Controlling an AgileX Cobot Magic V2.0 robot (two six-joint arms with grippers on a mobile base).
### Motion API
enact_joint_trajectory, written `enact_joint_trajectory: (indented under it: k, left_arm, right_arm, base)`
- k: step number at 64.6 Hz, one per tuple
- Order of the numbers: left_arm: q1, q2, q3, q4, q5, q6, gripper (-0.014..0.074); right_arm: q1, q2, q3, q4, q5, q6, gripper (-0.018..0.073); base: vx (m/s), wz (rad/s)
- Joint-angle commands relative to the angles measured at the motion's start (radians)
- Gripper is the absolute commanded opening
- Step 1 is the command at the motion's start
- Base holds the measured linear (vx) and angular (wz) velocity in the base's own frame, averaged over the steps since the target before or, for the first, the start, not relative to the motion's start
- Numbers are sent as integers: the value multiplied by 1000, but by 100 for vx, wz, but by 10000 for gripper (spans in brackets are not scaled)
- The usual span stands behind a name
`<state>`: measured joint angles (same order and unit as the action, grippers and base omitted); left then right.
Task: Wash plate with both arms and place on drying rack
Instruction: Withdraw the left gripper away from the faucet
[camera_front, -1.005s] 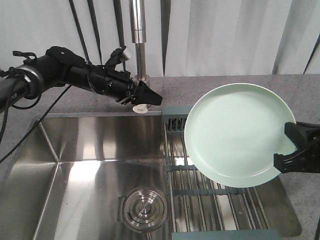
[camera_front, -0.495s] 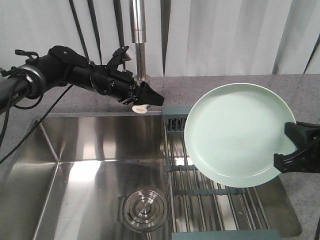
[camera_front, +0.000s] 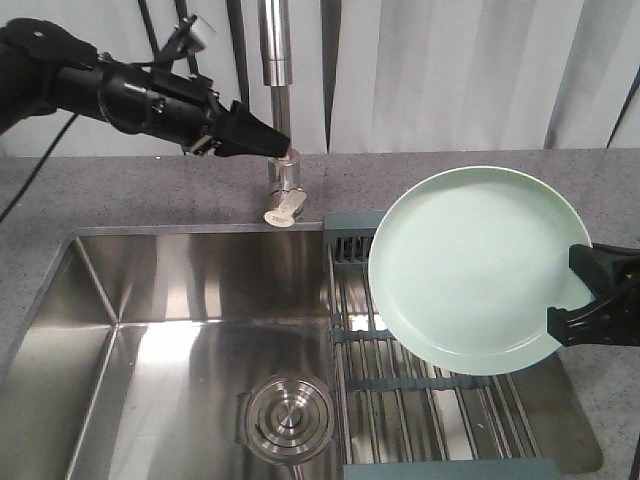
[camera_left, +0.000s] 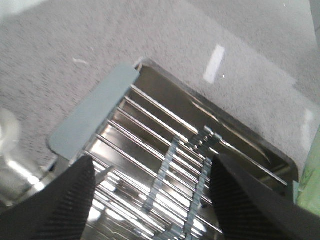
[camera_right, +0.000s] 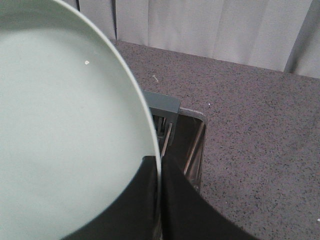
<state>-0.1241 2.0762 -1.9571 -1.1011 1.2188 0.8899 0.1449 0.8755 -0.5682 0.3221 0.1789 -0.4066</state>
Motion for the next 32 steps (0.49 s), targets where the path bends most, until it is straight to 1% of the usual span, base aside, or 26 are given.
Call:
enact_joint_trajectory:
  k: [1, 5, 14, 22, 32]
  left_arm:
    - [29, -111, -6, -74, 33, 2, 471]
    - [55, -144, 33, -74, 33, 18, 471]
    - [118, -221, 176, -86, 33, 90, 471]
    - [186, -292, 329, -122, 33, 172, 471]
    - [278, -362, 488, -177, 33, 239, 471]
  right_arm:
    - [-1, -14, -26, 5, -74, -5, -10]
    - [-1, -14, -26, 5, -74, -5, -10]
    - [-1, -14, -26, 5, -74, -5, -10]
    - [-1, -14, -26, 5, -74, -5, -10]
    - [-1, -14, -26, 5, -74, -5, -10]
  base:
    - [0, 0]
    - [0, 0]
    - [0, 0]
    - [0, 0]
    - [0, 0]
